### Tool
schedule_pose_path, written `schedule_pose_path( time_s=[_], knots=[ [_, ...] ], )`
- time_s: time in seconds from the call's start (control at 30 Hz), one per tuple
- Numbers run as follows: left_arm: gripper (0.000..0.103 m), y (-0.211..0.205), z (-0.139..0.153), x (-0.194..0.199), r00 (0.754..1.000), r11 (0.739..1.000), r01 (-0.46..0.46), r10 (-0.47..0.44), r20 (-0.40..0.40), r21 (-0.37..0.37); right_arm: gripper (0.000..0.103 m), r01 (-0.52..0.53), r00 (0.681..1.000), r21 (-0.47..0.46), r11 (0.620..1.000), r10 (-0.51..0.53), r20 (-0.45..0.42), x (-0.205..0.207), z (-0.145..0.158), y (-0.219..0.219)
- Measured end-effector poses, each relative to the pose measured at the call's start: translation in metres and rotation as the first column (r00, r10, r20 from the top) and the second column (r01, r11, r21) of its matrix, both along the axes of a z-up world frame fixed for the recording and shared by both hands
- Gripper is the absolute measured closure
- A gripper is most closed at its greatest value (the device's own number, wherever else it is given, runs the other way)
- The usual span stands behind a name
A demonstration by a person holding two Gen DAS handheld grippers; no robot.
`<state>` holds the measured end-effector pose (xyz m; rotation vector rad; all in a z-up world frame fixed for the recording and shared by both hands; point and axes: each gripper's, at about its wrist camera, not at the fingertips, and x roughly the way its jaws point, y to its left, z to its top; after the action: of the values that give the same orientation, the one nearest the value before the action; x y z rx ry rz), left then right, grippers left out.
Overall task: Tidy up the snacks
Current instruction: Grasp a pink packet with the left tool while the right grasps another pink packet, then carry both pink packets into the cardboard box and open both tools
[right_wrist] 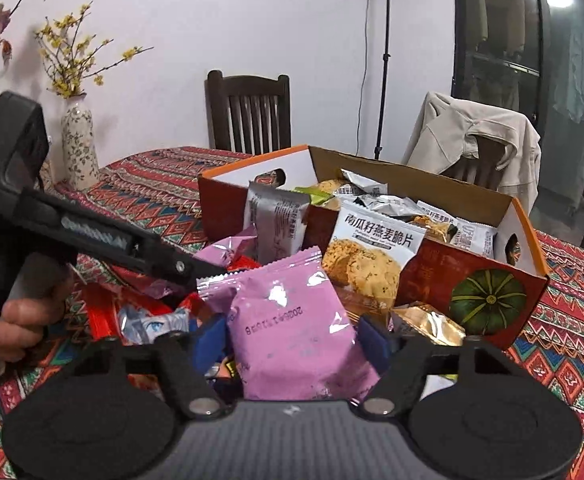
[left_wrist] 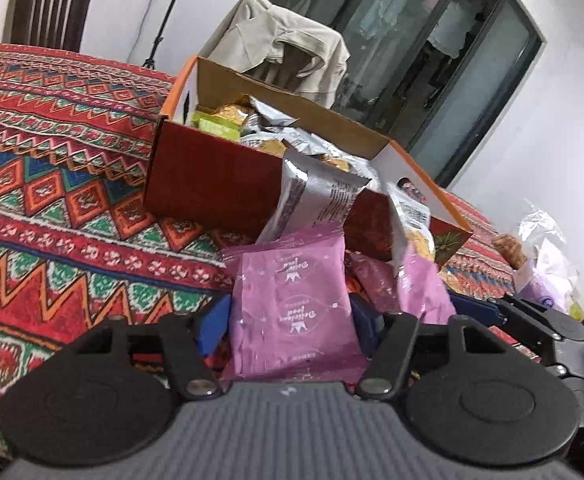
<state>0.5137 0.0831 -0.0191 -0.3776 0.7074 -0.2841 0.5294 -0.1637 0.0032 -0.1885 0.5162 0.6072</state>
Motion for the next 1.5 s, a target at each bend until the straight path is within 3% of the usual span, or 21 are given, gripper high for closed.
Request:
schedule_pose_path(
  time_s=[0.17, 0.37, 0.6, 0.9, 1.2, 1.5],
  knots=[
    [0.045, -0.001, 0.012, -0.011, 0.999, 0.999, -0.034, 0.034, -0.027, 0.02, 0.04, 0.007, 1.0, 0.004, 1.0, -0.007, -0.002, -0.006, 0.004, -0.001],
    [0.045, -0.001, 0.041, -0.06, 0.995, 0.992, -0.094, 0.092, 0.031, 0.085, 0.04, 0.034, 0.999, 0.045, 0.998, -0.035, 0.022, -0.034, 0.024, -0.015],
    [0.045, -0.012, 0.071, -0.146, 0.983, 0.979, -0.15, 0.132, 0.131, 0.138, 0.04, 0.109, 0.993, 0.084, 0.99, -0.112, 0.027, -0.1, 0.045, -0.053],
    [0.045, -0.033, 0.075, -0.232, 0.981, 0.969, -0.162, 0.138, 0.139, 0.184, 0.04, 0.166, 0.985, 0.103, 0.981, -0.171, 0.039, -0.184, 0.061, -0.092],
    [0.045, -0.048, 0.091, -0.279, 0.973, 0.96, -0.175, 0.135, 0.188, 0.217, 0.04, 0.201, 0.977, 0.117, 0.972, -0.209, 0.053, -0.234, 0.069, -0.116],
    [0.045, -0.051, 0.093, -0.287, 0.977, 0.965, -0.164, 0.131, 0.166, 0.206, 0.04, 0.212, 0.976, 0.131, 0.969, -0.217, 0.029, -0.244, 0.066, -0.127]
  ],
)
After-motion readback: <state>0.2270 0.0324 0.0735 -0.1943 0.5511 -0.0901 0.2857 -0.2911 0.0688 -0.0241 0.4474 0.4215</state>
